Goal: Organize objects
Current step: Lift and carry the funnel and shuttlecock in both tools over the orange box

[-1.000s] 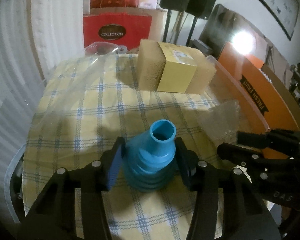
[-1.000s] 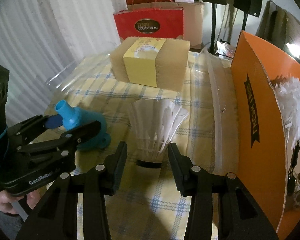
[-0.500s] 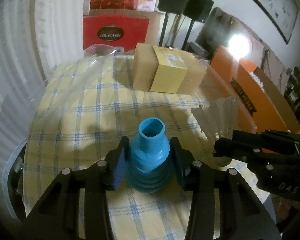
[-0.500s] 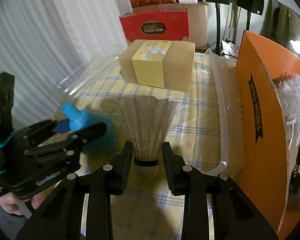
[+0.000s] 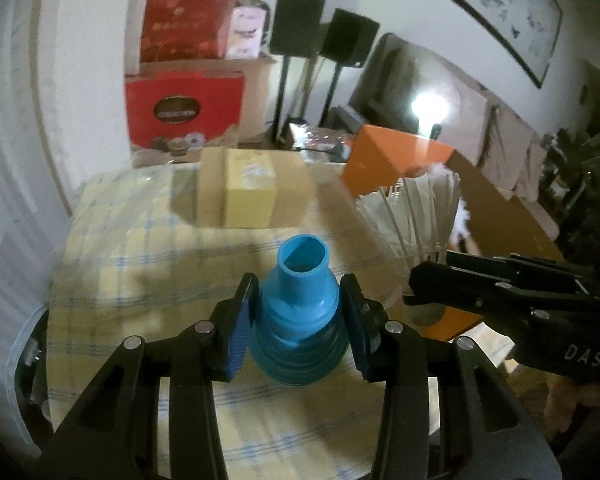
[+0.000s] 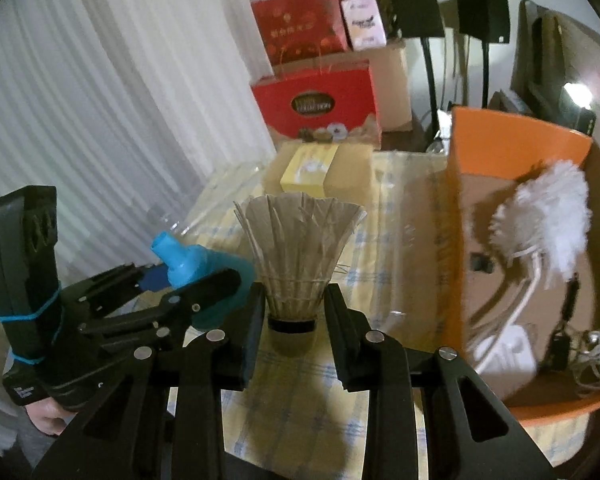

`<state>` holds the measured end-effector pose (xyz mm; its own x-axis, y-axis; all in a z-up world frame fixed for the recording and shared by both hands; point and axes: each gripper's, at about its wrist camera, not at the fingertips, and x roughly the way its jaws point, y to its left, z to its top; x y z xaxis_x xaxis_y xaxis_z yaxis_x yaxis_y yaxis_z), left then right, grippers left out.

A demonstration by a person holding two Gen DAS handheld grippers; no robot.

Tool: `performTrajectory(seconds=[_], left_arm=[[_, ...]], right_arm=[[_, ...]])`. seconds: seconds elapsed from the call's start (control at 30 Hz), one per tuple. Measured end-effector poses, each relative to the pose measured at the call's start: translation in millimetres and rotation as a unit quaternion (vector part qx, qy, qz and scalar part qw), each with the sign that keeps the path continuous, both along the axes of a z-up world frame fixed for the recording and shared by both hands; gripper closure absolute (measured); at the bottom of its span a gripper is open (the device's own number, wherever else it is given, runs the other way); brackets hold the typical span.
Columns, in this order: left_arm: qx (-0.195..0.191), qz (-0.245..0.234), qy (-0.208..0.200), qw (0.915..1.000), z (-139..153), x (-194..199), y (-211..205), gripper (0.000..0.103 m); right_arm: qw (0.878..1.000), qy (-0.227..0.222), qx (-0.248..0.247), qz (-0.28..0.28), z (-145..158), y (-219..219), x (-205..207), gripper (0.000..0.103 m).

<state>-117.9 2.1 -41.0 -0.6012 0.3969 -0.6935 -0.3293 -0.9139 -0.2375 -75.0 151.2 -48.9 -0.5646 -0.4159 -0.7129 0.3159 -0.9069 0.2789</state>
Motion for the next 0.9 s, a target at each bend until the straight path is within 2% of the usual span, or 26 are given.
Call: performTrajectory(seconds=[0.53,0.9], left_arm=[[0.000,-0.054,0.019,0.9983,30,10,79,0.064],[-0.008,-0.105,0.024,0.9942,32,7,149,0.064]], right_arm=[[0.997,0.029,-0.025,-0.065,36,80,21,0.073],[0.991,0.025,-0.027,-0.126,32,150,27,0.073]])
